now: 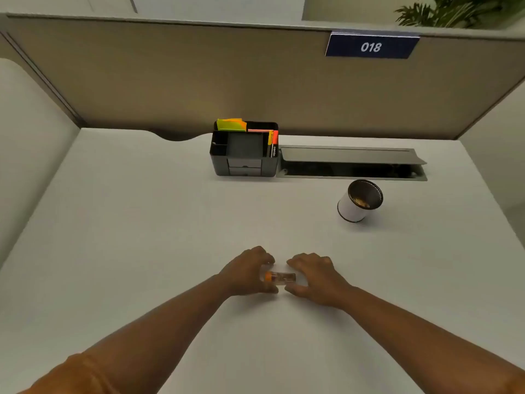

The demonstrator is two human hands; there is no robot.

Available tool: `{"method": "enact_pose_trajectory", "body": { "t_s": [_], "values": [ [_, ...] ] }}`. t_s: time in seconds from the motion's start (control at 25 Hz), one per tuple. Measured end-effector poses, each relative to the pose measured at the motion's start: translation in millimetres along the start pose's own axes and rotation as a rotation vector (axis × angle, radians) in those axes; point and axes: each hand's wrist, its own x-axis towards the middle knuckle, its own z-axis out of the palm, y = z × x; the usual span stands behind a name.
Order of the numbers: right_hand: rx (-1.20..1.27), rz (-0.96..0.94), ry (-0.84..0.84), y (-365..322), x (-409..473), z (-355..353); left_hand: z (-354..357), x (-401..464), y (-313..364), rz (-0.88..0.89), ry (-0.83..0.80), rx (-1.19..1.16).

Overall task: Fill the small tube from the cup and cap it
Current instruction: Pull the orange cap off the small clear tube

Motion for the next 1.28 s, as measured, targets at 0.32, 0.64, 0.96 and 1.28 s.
{"method": "enact_pose_trajectory", "body": {
  "t_s": [0.32, 0.64, 0.96, 1.28],
  "values": [
    [0.227, -0.022, 0.091, -12.8, 23.6, 7.3, -4.1, 17.8, -5.9, -0.064, 0.136, -0.303],
    [0.977, 0.156, 0.185, -19.3, 31.6, -17.5, -27.2, 26.8, 11.4, -0.177, 0.16, -1.126],
    [1.239, 0.185, 0.206, -22.7, 20.8, -35.7, -42.2, 27.3, 27.0, -0.086, 0.122, -1.205],
    [1.276, 0.186, 0.177, -23.6, 11.6, -45.2, -53.3, 19.4, 30.6, -0.014, 0.084, -1.067]
  ]
}}
